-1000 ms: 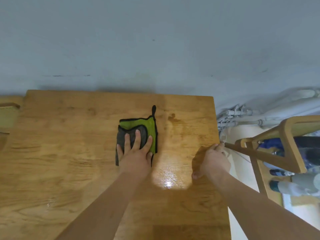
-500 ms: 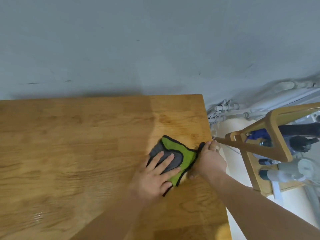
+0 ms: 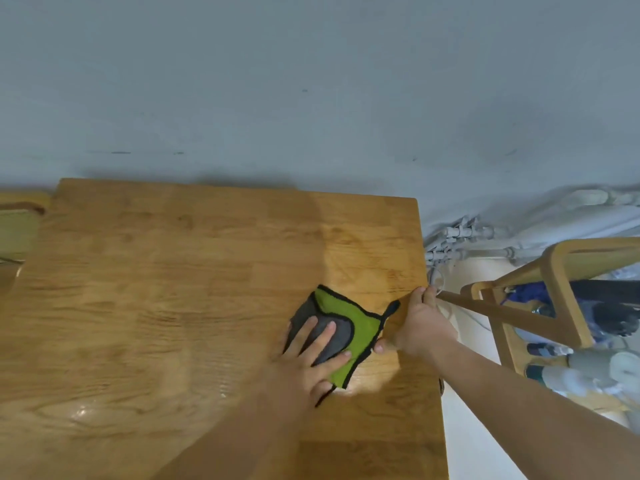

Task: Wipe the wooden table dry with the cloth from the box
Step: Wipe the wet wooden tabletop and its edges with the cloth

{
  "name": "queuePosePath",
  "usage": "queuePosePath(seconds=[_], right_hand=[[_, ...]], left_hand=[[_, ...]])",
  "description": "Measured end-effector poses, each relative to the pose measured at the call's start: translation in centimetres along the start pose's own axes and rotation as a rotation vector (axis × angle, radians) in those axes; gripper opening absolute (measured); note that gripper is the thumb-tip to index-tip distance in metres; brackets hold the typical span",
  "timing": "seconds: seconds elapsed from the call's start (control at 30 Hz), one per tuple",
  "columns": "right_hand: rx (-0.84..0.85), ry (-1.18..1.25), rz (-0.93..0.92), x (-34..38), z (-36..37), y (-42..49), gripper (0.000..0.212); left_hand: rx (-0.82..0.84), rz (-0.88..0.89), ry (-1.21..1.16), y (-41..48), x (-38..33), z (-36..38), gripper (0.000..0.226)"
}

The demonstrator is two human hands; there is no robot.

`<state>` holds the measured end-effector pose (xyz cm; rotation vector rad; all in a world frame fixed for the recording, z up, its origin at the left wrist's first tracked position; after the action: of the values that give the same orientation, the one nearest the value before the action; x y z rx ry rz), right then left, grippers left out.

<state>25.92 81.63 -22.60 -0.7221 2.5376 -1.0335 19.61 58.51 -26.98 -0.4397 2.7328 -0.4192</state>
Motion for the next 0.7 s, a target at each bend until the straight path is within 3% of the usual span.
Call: queuePosePath(seconds=[0.1, 0.2, 0.3, 0.4, 0.57, 0.7], right_hand=[[-0.028, 0.048, 0.006, 0.0, -2.1, 1.2, 0.155], [-0.066, 0.038, 0.009, 0.7, -4.6, 2.3, 0.154], [-0.081, -0.049, -0.004, 1.9, -6.1, 3.7, 0.156], [-0.071, -0.104, -0.005, 2.8, -6.4, 5.2, 0.156], [-0.096, -0.05, -0.013, 2.2, -6.1, 5.6, 0.157], [-0.134, 0.009, -0.024, 1.6, -6.0, 6.5, 0.159]], left_hand=[[-0.002, -0.232, -0.064, 2.3, 3.9, -2.4, 0.062], [0.036, -0.461, -0.221, 2.2, 2.1, -2.2, 0.068], [-0.049, -0.287, -0.193, 0.0, -0.4, -1.1, 0.066], [-0.017, -0.133, -0.018, -0.8, 3.4, -1.4, 0.059], [-0.045, -0.51, -0.15, 1.3, 12.9, -4.9, 0.059], [0.015, -0.705, -0.276, 7.7, 14.3, -7.7, 0.06]])
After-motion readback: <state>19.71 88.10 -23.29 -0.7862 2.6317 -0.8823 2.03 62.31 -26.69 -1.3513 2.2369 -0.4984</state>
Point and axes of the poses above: each hand's wrist, its own y-axis towards the middle knuckle, its own z-axis out of the palm, x = y × z, the point moved 9 cm from there along y, towards the middle knuckle, and after that the axes turned 4 degrees about -y, right-handed, at the moved point
